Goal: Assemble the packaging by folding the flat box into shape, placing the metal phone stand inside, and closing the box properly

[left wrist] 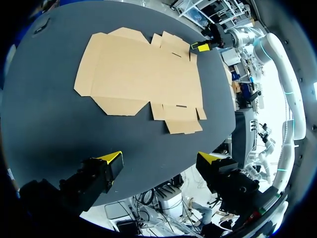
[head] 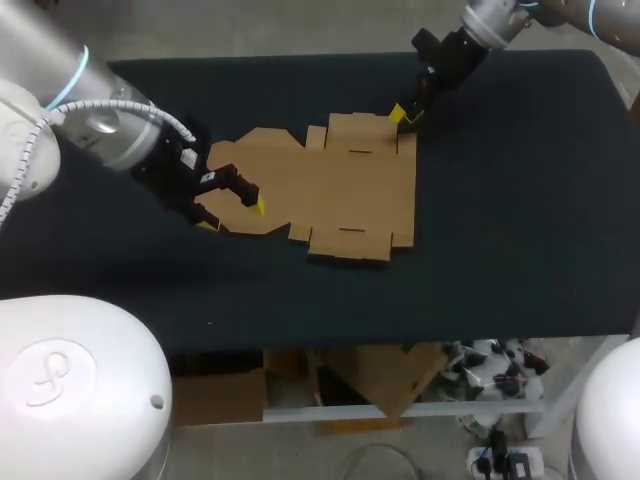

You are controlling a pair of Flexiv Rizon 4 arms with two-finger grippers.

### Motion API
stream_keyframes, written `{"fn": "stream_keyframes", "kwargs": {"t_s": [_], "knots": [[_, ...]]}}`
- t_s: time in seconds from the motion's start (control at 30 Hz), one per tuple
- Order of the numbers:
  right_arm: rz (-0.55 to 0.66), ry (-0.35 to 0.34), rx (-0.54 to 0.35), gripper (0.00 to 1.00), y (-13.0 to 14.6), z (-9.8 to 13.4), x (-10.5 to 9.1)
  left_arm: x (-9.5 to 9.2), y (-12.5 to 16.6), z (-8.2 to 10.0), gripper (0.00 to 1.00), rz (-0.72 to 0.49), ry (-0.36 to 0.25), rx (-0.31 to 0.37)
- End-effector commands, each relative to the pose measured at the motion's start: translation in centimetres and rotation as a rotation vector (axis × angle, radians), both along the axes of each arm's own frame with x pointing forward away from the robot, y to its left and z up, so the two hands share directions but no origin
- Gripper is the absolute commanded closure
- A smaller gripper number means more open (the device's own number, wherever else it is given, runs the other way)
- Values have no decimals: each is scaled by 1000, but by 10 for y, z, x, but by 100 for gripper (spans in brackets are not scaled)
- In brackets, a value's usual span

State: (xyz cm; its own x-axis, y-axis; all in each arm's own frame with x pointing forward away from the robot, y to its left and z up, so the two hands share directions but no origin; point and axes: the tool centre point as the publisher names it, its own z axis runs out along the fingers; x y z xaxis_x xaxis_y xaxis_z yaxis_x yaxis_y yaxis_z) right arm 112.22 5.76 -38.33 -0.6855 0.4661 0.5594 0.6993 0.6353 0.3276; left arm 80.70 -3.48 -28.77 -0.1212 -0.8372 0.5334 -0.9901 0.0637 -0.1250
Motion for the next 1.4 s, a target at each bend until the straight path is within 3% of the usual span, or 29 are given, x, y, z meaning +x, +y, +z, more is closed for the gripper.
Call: {"fn": "stream_keyframes", "kwargs": {"t_s": [0.03,0.93,1.4], "knots": [[31,34,16,0,5,-3,11,-5,0,1,0,7,-7,6],[72,51,16,0,24,-8,11,-16,4,1,0,21,-25,17],[112,69,17,9,29,-10,7,-17,7,0,0,27,-24,11]]}}
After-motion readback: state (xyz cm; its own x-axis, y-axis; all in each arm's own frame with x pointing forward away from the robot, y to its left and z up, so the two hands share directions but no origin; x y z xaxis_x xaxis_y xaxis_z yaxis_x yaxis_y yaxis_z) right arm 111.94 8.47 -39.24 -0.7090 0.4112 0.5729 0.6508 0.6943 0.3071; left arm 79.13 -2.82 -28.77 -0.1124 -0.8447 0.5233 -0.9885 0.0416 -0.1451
